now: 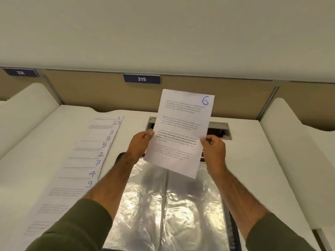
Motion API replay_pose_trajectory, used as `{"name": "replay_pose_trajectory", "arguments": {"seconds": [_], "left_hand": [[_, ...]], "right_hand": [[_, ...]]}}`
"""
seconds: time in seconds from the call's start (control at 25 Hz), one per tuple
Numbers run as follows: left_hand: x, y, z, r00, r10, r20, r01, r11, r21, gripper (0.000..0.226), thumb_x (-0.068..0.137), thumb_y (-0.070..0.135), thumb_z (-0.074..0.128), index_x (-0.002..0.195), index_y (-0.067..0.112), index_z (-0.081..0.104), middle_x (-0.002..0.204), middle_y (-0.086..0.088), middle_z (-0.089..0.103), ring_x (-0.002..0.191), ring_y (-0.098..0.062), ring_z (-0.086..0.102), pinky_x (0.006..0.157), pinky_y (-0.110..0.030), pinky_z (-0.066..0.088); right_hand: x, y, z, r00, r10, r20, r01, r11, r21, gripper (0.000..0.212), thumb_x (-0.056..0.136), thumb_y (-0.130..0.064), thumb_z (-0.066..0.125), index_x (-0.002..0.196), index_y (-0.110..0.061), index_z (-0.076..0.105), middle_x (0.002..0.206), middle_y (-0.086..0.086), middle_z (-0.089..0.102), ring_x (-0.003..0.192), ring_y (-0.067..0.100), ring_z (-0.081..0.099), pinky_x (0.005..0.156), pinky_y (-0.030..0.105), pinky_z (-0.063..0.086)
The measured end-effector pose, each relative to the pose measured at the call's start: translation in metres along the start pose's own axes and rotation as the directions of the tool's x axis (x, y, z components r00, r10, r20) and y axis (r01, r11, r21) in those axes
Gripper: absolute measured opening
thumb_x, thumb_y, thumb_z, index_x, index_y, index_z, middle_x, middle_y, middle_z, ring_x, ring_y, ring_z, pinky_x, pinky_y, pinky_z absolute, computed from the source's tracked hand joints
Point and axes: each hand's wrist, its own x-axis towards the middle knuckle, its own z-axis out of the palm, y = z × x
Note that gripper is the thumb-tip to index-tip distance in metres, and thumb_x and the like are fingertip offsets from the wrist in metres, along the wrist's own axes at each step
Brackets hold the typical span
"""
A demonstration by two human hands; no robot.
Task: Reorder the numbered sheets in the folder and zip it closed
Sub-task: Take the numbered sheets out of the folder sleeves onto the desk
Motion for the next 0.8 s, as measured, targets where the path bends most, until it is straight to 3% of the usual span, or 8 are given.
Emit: {"name": "replay_pose_trajectory", "arguments": {"seconds": [0.08,0.2,0.4,0.52,0.68,0.8], "left_hand": [[-0.018,-0.003,-0.026,1.000,-0.002,-0.030,0.005,0.997,0.077,0.027,0.100,0.039,0.059,0.089,0.019,0.073,0.090,0.006,0.072,0.084,-0.016,0.066,0.073,-0.033,0.052],[-0.048,-0.019,-0.080,0.985,-0.057,-0.166,0.077,0.990,0.117,0.022,0.096,0.030,0.067,0.091,0.010,0.072,0.091,-0.001,0.074,0.083,-0.020,0.069,0.075,-0.033,0.055],[-0.086,-0.068,-0.173,0.934,-0.122,-0.337,0.176,0.975,0.136,0.024,0.098,0.024,0.064,0.078,0.010,0.065,0.081,-0.002,0.070,0.072,-0.020,0.063,0.060,-0.029,0.046],[-0.095,-0.107,-0.231,0.920,-0.167,-0.355,0.225,0.966,0.129,0.030,0.102,0.025,0.057,0.079,0.006,0.062,0.079,-0.003,0.065,0.069,-0.018,0.056,0.058,-0.028,0.040],[-0.088,-0.170,-0.321,0.909,-0.179,-0.376,0.240,0.963,0.123,0.032,0.103,0.025,0.056,0.076,0.008,0.061,0.076,-0.002,0.065,0.069,-0.020,0.057,0.058,-0.028,0.040],[-0.080,-0.212,-0.405,0.911,-0.180,-0.370,0.259,0.950,0.176,0.029,0.100,0.023,0.060,0.073,0.012,0.060,0.073,0.002,0.065,0.065,-0.014,0.058,0.056,-0.026,0.040]], "right_hand": [[-0.025,0.007,0.023,0.995,0.040,0.094,-0.041,0.999,0.002,0.010,0.099,-0.012,0.058,0.092,-0.013,0.066,0.093,0.005,0.073,0.082,0.025,0.073,0.069,0.045,0.063],[-0.062,0.017,0.073,0.967,0.086,0.239,-0.094,0.995,0.021,0.010,0.099,-0.011,0.058,0.093,-0.010,0.067,0.093,0.005,0.074,0.079,0.021,0.074,0.067,0.038,0.063],[-0.120,0.030,0.159,0.911,0.102,0.399,-0.130,0.991,0.044,0.011,0.095,-0.007,0.061,0.087,-0.005,0.068,0.090,0.010,0.075,0.081,0.028,0.074,0.066,0.043,0.064],[-0.150,0.049,0.220,0.897,0.126,0.424,-0.116,0.992,-0.049,0.011,0.090,-0.010,0.061,0.082,-0.005,0.067,0.084,0.009,0.074,0.077,0.031,0.074,0.067,0.052,0.063],[-0.180,0.069,0.329,0.908,0.123,0.402,-0.053,0.982,-0.181,0.018,0.087,-0.014,0.062,0.073,-0.004,0.061,0.073,0.015,0.067,0.062,0.026,0.063,0.058,0.047,0.058],[-0.215,0.084,0.422,0.923,0.135,0.360,-0.041,0.965,-0.258,0.021,0.085,-0.015,0.062,0.069,-0.003,0.057,0.068,0.011,0.064,0.063,0.026,0.061,0.064,0.051,0.058]]}}
